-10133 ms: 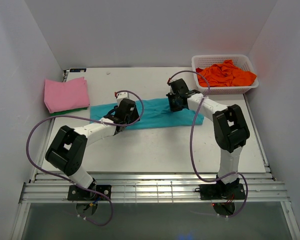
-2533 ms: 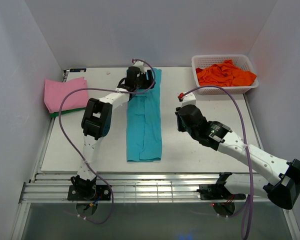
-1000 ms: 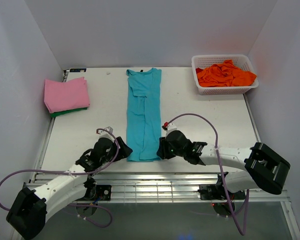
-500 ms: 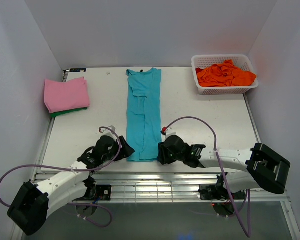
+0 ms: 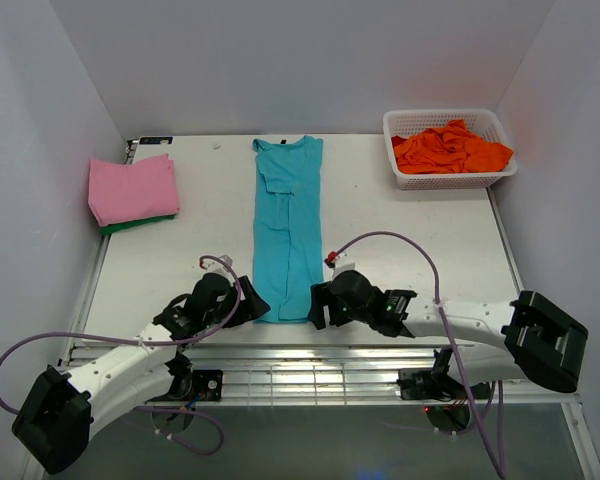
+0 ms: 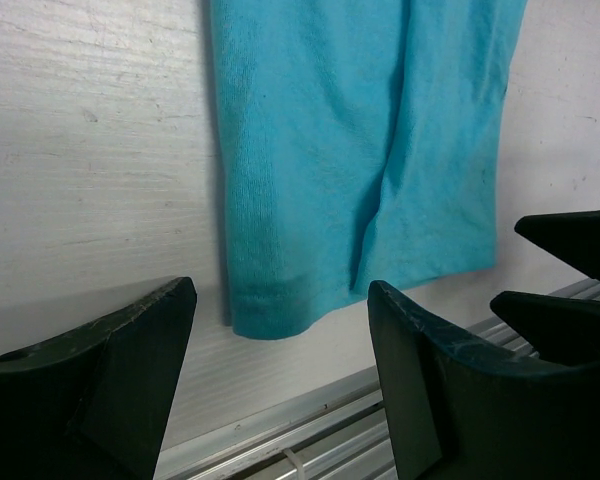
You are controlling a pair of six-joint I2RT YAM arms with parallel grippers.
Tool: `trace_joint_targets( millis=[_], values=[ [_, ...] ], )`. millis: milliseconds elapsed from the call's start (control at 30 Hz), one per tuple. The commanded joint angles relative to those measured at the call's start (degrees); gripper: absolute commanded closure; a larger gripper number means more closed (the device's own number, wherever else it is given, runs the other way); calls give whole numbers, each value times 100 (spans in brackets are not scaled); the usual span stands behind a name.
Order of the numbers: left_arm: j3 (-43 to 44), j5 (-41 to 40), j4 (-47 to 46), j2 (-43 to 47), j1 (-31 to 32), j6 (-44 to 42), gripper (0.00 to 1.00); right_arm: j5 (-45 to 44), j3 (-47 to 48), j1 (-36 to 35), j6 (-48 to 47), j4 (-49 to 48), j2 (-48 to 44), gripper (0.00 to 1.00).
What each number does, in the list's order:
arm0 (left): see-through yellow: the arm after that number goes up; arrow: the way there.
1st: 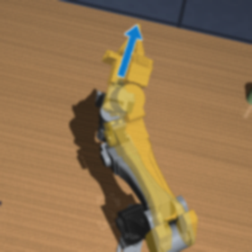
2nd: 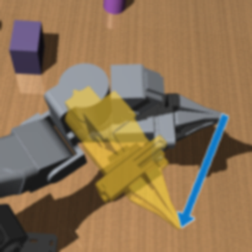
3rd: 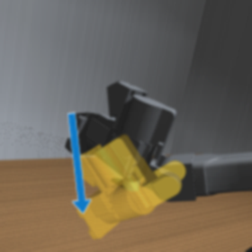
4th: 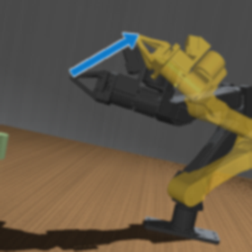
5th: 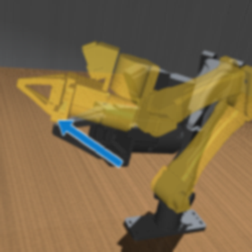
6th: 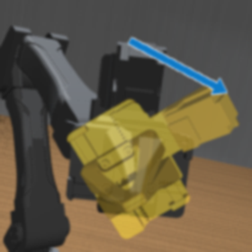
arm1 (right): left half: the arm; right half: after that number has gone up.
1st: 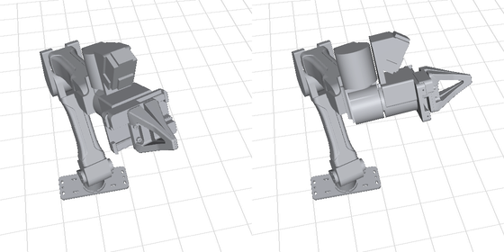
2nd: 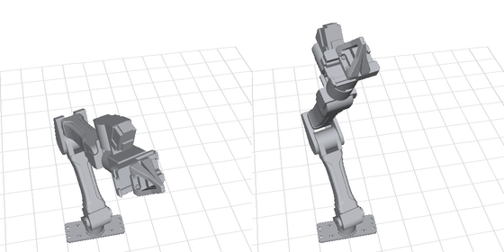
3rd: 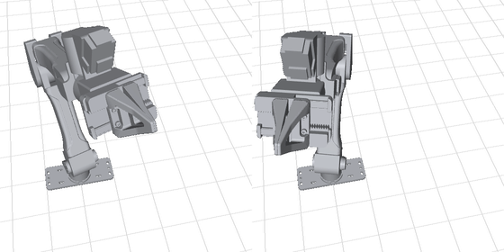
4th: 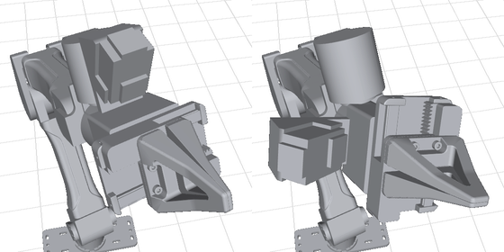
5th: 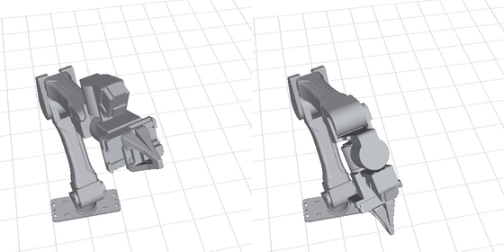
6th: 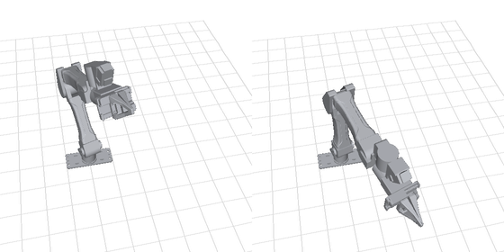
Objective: Fold and stack the t-shirts
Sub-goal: Fold the tshirt
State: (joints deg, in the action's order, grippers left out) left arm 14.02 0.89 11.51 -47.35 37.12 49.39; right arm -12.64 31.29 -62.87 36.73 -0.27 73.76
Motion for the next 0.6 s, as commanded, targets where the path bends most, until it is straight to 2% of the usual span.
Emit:
trace_joint_targets(
  millis=[0,33,67,233,567],
  values=[
    [-40,-1,642,16,32,54,19,-230,27,-67,-26,-306,-580,21],
    [-40,-1,642,16,32,54,19,-212,-52,-67,-17,-428,-686,19],
    [-40,8,642,16,40,54,19,-177,-87,-67,-26,-508,-783,10],
    [-57,8,633,51,76,54,19,-203,-228,-67,-17,-764,-1039,5],
    [83,-1,827,-248,286,203,20,-151,-141,-67,141,-702,-231,1]
  ],
)
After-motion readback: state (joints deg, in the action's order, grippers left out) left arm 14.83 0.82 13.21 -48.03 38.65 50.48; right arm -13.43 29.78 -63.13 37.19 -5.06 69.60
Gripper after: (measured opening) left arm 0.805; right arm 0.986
